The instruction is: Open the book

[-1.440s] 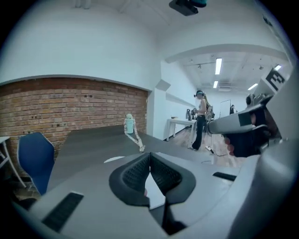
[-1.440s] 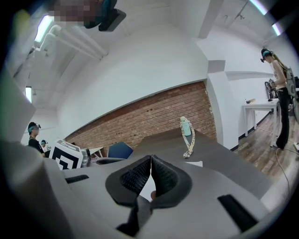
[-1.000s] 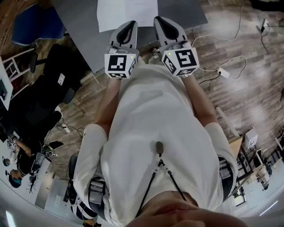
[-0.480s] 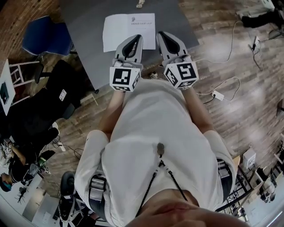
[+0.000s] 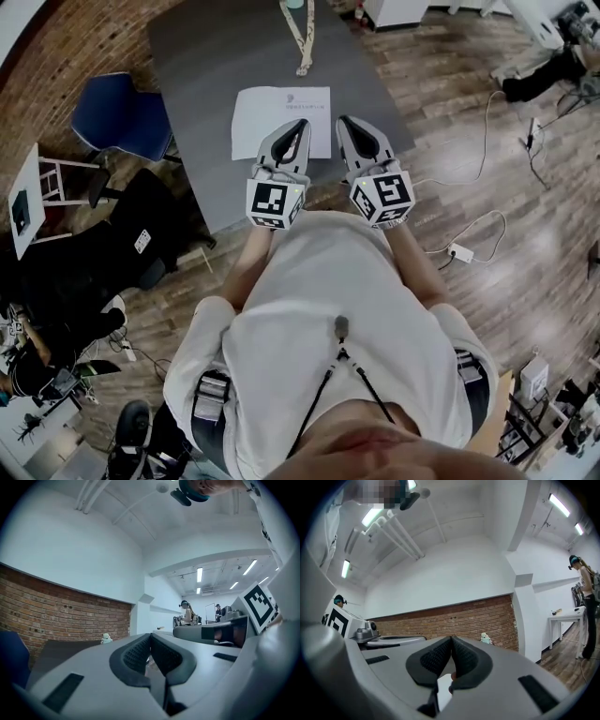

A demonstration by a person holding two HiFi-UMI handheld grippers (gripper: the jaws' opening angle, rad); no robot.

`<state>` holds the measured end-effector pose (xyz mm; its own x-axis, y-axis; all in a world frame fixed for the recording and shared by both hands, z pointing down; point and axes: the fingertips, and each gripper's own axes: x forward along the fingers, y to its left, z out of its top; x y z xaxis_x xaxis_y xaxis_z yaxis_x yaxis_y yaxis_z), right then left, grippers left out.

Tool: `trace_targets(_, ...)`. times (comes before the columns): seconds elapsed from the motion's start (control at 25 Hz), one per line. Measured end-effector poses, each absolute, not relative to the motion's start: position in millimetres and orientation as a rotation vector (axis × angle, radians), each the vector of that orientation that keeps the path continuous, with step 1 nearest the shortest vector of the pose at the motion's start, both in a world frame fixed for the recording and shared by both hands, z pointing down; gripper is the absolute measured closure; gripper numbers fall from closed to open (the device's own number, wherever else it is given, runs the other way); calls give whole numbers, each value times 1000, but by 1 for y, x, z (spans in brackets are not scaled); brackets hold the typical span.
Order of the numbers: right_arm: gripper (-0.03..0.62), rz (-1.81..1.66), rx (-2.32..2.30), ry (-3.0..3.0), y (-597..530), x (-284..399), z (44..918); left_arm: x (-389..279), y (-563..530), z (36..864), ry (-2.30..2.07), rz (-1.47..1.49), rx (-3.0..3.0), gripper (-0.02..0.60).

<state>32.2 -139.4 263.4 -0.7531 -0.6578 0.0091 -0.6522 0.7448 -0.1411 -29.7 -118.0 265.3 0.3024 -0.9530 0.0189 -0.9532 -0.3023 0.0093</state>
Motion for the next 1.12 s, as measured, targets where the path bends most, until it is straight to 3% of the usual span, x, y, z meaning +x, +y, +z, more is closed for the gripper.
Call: trace_targets(1.12,557,-204,-1010,2881,-118,33,254,-26,-93,262,-1913,16,2476,558)
